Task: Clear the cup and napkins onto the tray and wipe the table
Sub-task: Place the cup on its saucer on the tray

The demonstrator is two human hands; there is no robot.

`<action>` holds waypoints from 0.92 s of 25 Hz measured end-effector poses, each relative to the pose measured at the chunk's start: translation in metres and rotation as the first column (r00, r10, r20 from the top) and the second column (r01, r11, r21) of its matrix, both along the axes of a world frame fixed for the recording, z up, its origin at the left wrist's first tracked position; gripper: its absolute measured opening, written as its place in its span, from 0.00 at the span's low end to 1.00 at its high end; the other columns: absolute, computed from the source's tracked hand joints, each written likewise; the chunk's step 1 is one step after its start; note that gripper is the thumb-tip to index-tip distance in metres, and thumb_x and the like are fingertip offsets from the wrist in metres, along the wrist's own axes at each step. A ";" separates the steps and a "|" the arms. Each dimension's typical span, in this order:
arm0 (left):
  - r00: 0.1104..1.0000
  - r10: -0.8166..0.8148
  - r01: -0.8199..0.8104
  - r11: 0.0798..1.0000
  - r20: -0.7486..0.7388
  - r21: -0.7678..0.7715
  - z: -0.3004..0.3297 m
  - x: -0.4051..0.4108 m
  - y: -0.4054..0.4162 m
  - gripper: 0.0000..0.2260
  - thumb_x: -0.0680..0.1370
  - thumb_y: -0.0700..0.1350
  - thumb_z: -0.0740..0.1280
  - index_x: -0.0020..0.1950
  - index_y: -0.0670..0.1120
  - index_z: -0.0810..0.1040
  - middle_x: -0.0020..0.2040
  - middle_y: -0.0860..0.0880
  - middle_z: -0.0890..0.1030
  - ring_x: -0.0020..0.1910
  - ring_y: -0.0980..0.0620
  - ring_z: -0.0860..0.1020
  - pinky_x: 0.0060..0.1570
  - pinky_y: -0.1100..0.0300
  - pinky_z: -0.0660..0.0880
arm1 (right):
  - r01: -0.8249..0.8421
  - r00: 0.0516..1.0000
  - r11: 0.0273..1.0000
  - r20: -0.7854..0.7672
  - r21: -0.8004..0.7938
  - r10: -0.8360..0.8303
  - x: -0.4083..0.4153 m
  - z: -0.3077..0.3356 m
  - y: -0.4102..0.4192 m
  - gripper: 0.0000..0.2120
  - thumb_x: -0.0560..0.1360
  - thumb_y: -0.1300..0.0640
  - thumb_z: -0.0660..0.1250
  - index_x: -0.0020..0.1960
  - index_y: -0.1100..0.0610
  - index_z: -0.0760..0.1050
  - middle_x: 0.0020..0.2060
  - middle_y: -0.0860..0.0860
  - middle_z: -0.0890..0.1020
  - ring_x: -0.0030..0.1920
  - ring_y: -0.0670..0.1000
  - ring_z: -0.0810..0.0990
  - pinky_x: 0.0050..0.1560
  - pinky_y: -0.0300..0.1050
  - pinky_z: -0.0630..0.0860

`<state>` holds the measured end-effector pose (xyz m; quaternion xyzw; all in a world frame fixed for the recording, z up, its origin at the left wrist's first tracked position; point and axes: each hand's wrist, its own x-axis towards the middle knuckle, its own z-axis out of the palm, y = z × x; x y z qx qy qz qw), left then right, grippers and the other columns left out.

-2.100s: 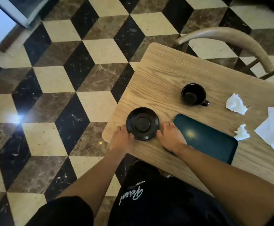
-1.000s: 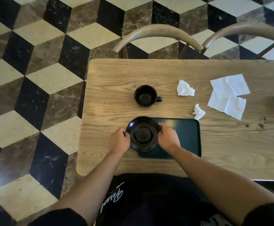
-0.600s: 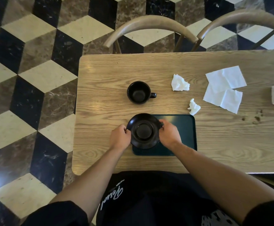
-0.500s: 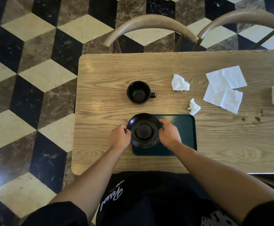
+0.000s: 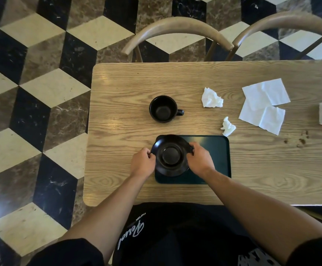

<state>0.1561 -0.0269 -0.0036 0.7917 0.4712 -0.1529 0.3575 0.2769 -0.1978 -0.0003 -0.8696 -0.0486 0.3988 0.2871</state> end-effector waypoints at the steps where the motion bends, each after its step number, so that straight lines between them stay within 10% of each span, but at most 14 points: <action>1: 1.000 -0.007 0.007 1.000 0.001 -0.006 -0.001 -0.001 0.000 0.06 0.80 0.45 0.65 0.46 0.45 0.79 0.41 0.48 0.82 0.41 0.48 0.78 0.38 0.56 0.69 | -0.003 1.000 1.000 0.001 -0.008 0.003 0.000 0.000 -0.001 0.21 0.77 0.59 0.61 0.69 0.50 0.70 0.53 0.49 0.82 0.49 0.50 0.81 0.52 0.51 0.82; 14: 1.000 0.009 -0.011 0.995 -0.020 -0.095 -0.003 0.000 0.001 0.08 0.79 0.49 0.65 0.45 0.46 0.78 0.39 0.50 0.81 0.39 0.50 0.78 0.33 0.58 0.69 | -0.019 0.998 0.998 0.050 -0.063 0.022 0.006 0.000 -0.002 0.19 0.78 0.51 0.64 0.67 0.53 0.72 0.56 0.50 0.79 0.52 0.50 0.80 0.54 0.50 0.80; 23: 0.863 0.483 -0.391 0.824 0.149 -0.411 0.006 0.086 0.072 0.14 0.78 0.57 0.63 0.55 0.50 0.79 0.53 0.47 0.83 0.54 0.45 0.82 0.53 0.39 0.82 | 0.078 0.995 0.993 0.062 0.084 -0.083 0.086 0.009 0.064 0.20 0.80 0.49 0.58 0.70 0.52 0.71 0.64 0.49 0.72 0.57 0.48 0.74 0.56 0.44 0.71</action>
